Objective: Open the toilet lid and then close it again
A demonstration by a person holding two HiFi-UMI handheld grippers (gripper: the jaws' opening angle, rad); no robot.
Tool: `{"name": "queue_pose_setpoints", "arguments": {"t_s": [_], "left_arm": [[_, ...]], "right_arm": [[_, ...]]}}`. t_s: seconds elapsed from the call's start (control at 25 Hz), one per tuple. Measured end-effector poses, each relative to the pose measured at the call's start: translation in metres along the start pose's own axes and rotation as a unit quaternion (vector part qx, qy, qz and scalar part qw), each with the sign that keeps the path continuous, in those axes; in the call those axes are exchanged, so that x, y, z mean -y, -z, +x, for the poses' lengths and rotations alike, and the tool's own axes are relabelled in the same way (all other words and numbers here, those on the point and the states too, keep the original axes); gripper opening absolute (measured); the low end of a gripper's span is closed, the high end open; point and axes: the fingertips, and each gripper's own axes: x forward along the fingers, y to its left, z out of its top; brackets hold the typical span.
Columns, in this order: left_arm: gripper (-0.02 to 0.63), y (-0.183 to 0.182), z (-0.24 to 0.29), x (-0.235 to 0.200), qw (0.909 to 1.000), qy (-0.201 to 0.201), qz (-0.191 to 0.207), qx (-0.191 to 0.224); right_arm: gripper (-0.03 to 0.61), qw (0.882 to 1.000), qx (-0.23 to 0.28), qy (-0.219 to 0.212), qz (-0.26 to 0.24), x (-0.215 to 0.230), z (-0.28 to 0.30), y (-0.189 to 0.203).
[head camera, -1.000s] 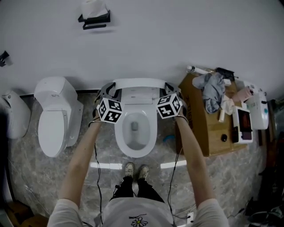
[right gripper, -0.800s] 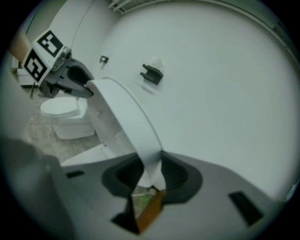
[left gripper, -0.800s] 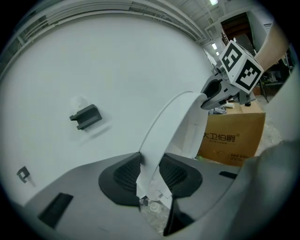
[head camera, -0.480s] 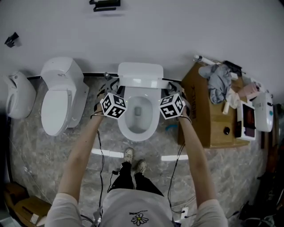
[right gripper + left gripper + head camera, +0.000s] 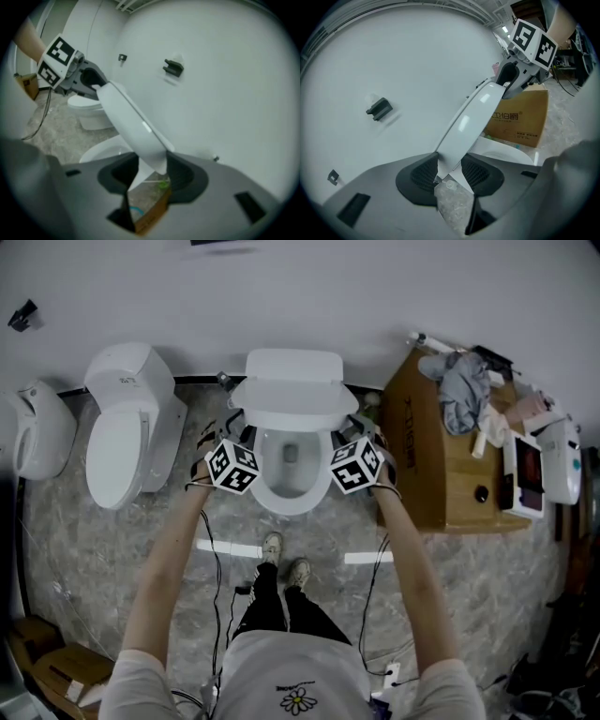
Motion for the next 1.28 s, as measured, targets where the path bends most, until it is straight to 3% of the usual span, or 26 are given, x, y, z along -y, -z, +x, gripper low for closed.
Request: {"name": "queue_pose_setpoints", "arguments": {"t_s": [0.36,0.6,1.0,1.28], "left_arm": [[0.202,0.040,-0.015,0.050,0.9974,0.048,0.028,-0.047],[0.210,0.068,-0.023,0.081,0.9913,0.089,0.041,-0.087],[0.210,0.115,-0.028,0.132,0.9808,0.143,0.055,-0.120],[0.210,0.150,-0.023,0.165,0.9727,0.173,0.054,-0.144]], "right_arm": [[0.215,0.999,-0.033,-0.039,-0.010,-0.047,-0.005,0.045],[0.218,0.996,-0.051,-0.070,-0.009,-0.077,-0.007,0.074],[0.218,0.991,-0.076,-0.108,-0.013,-0.123,-0.001,0.123],[0.215,0.985,-0.105,-0.138,0.011,-0.152,0.010,0.155]]}}
